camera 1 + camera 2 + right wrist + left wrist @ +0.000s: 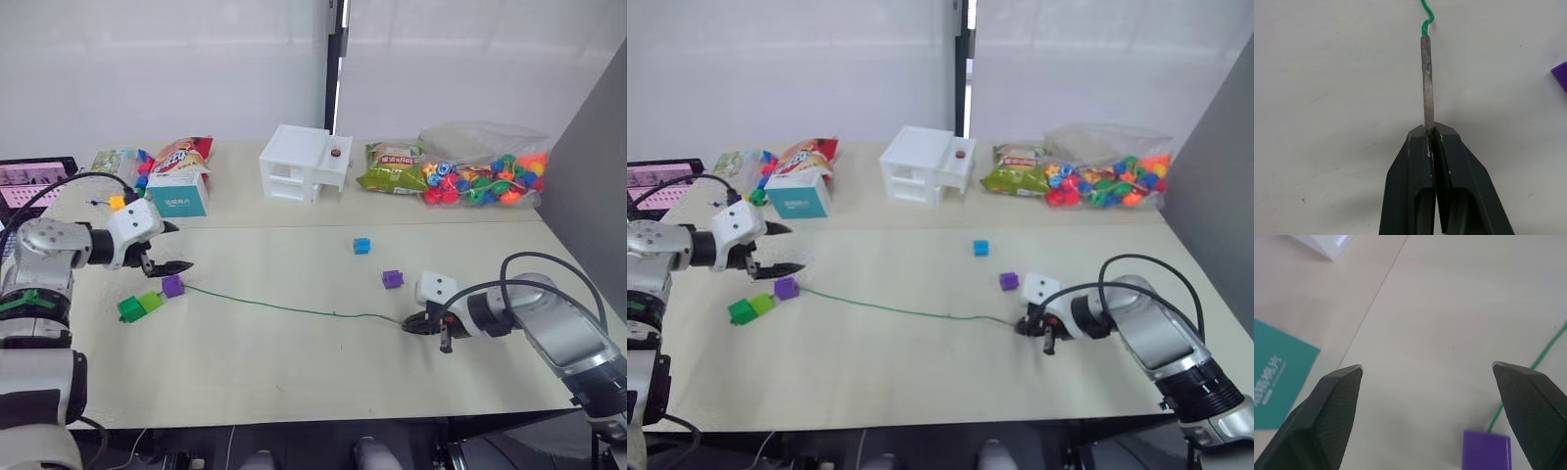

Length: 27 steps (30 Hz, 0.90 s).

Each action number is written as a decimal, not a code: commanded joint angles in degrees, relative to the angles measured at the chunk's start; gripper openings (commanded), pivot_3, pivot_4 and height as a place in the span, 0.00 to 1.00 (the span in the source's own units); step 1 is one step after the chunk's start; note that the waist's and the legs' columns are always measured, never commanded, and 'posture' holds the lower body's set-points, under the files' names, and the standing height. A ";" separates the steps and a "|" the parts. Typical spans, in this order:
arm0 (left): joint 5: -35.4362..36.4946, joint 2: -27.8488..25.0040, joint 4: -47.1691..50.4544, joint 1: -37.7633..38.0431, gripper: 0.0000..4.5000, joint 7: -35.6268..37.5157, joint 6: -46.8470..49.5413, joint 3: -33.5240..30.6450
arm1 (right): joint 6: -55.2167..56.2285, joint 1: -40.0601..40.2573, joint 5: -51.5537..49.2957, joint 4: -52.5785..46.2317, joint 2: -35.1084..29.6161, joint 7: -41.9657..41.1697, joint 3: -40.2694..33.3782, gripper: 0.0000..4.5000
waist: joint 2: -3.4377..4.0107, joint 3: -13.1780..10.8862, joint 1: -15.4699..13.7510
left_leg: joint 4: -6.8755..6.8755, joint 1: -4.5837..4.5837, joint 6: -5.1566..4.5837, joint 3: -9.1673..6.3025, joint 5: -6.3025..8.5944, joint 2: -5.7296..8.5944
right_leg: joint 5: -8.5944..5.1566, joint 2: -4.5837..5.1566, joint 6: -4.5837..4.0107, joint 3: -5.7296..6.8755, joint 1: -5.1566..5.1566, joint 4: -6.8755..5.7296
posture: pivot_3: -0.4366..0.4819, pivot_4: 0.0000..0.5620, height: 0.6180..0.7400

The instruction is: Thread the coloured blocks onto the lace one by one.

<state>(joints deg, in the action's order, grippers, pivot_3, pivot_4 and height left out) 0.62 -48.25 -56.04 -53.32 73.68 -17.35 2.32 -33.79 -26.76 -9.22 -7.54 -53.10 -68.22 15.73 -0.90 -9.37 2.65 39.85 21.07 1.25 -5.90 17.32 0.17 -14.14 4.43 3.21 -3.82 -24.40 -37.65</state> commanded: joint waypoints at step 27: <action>4.18 38.70 26.13 14.21 0.66 -2.94 3.97 17.73 | -7.23 1.71 -1.90 -10.38 -0.29 0.83 -0.96 0.00 | -0.14 -0.08 -0.94 | 0.10 -0.06 -0.07 0.01 -0.06 0.05 | 0.01 0.01 -0.03 -0.10 0.13 0.22 | 0.48 0.27 1.00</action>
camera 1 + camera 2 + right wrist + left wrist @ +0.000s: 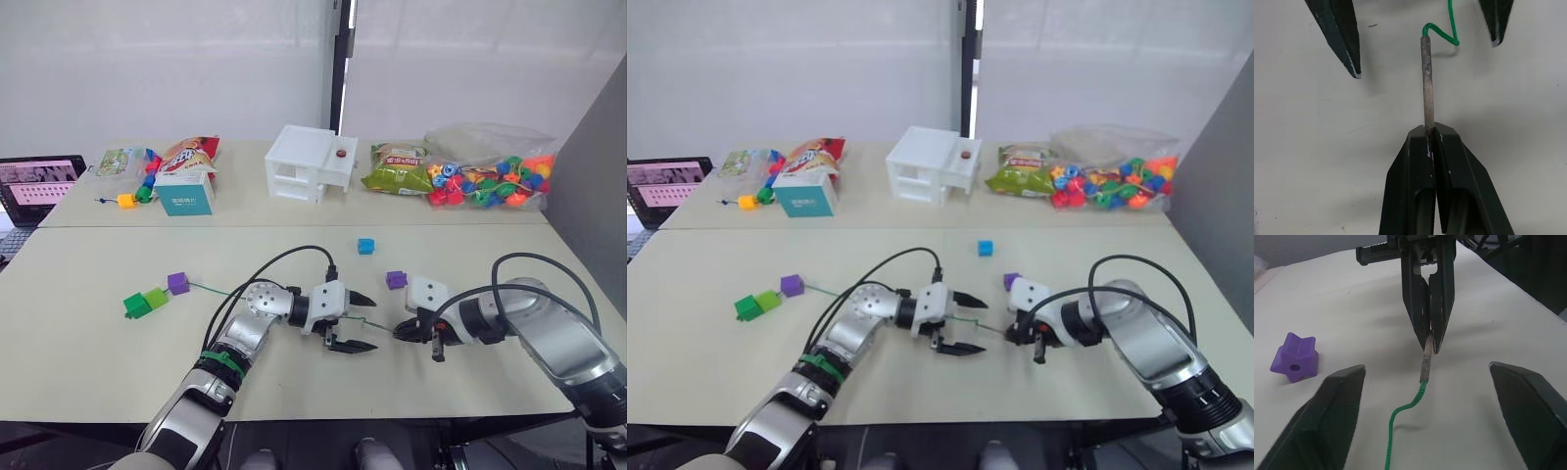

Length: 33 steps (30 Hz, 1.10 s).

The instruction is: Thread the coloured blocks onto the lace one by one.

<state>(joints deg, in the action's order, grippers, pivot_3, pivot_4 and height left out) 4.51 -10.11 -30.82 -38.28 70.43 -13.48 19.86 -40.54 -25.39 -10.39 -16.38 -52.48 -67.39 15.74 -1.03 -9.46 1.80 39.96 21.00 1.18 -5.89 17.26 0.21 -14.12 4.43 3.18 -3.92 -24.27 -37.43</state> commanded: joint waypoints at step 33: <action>-1.91 1.44 -3.55 -2.81 0.00 -1.15 -0.59 0.16 | -2.79 3.37 -2.99 -4.75 -2.79 -0.11 -3.92 0.30 | 0.00 0.00 -0.98 | -0.02 0.07 0.00 0.00 0.00 0.00 | 0.01 0.00 0.02 0.01 0.02 0.24 | 0.48 0.27 1.00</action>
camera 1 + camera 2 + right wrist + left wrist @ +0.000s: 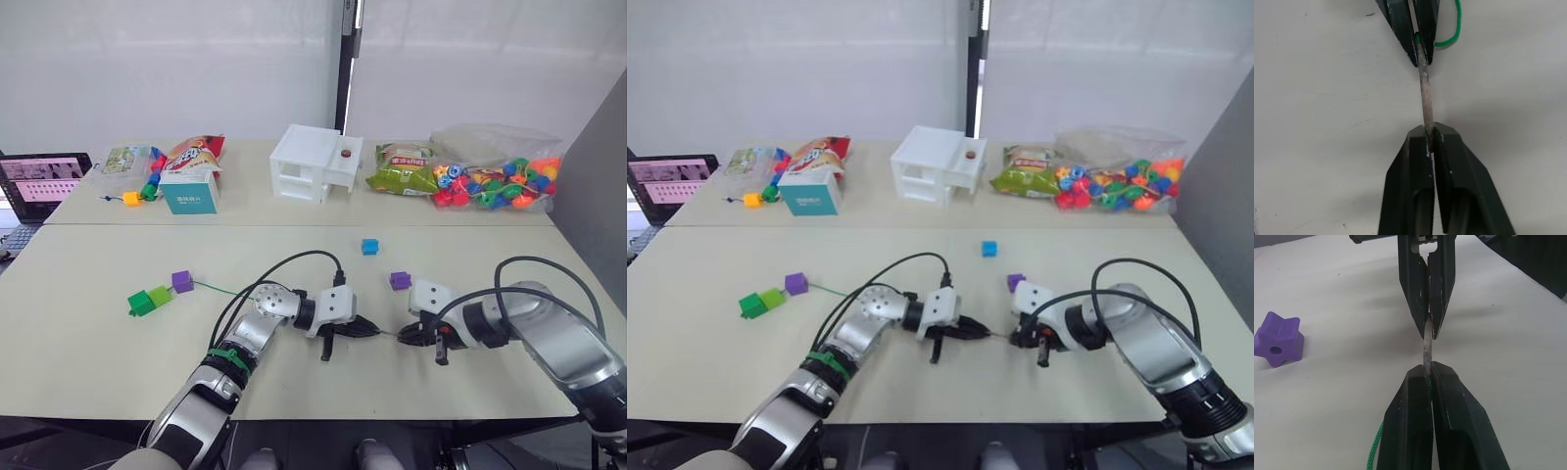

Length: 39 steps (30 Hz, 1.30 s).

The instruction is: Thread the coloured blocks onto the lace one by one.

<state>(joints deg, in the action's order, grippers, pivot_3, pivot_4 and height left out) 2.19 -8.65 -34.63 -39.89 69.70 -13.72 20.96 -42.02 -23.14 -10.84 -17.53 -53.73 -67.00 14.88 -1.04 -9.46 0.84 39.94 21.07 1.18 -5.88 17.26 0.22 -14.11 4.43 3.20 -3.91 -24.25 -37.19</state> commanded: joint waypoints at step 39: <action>1.31 -6.47 7.43 2.99 0.00 -1.19 4.66 -2.92 | 9.16 2.81 -2.53 13.95 35.43 45.99 -20.91 0.27 | 0.07 0.04 0.68 | -0.11 -0.03 0.03 -0.02 -0.02 -0.01 | 0.01 -0.01 0.00 0.00 -0.04 -0.04 | 0.48 0.27 1.00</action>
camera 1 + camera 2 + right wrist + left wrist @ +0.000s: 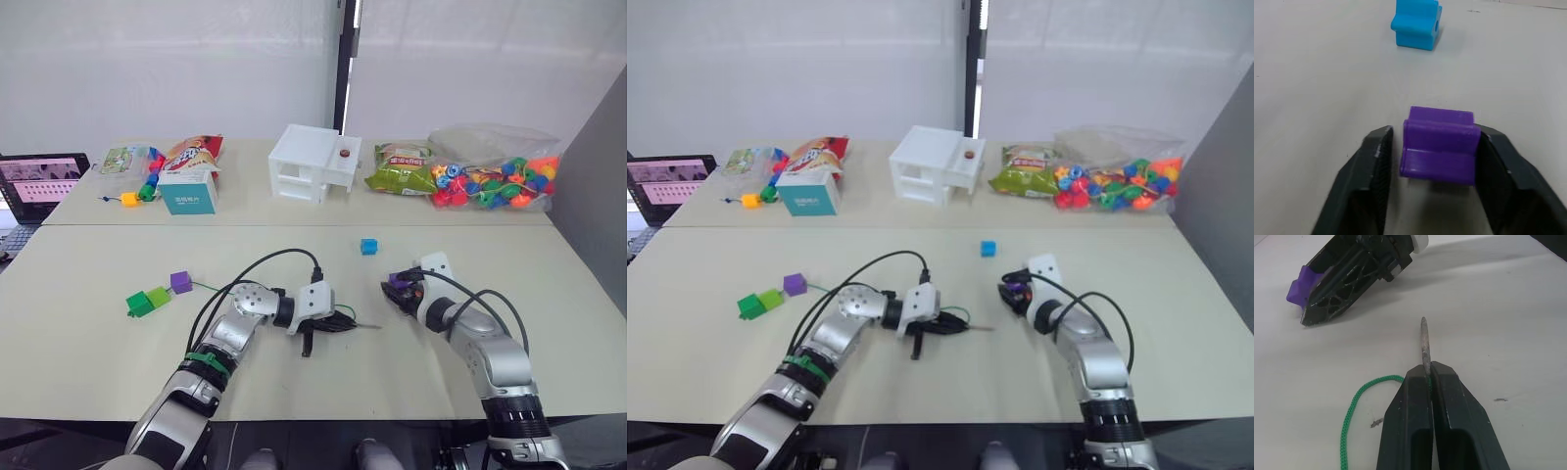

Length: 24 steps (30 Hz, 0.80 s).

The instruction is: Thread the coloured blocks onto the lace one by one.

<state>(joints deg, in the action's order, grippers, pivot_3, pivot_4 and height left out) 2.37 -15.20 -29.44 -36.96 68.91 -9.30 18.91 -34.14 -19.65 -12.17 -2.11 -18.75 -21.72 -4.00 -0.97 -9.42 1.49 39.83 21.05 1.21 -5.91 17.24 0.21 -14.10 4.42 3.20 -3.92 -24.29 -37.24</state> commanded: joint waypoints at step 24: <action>0.58 3.62 -7.90 -4.27 0.00 4.05 -4.38 -0.18 | -11.84 27.42 -5.19 -37.84 12.18 15.39 -2.67 0.26 | 0.04 0.02 0.65 | -0.02 -0.04 -0.02 -0.03 0.01 0.00 | -0.01 -0.03 0.00 0.00 0.05 0.00 | 0.48 0.27 1.00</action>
<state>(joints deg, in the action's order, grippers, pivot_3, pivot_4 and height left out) 2.39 -11.80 -36.80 -39.98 72.28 -12.22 18.95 -46.31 7.64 -17.01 -36.98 -6.88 -7.29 -6.67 -0.93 -9.40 2.14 39.81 21.01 1.19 -5.93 17.25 0.21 -14.11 4.40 3.20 -3.92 -24.24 -37.23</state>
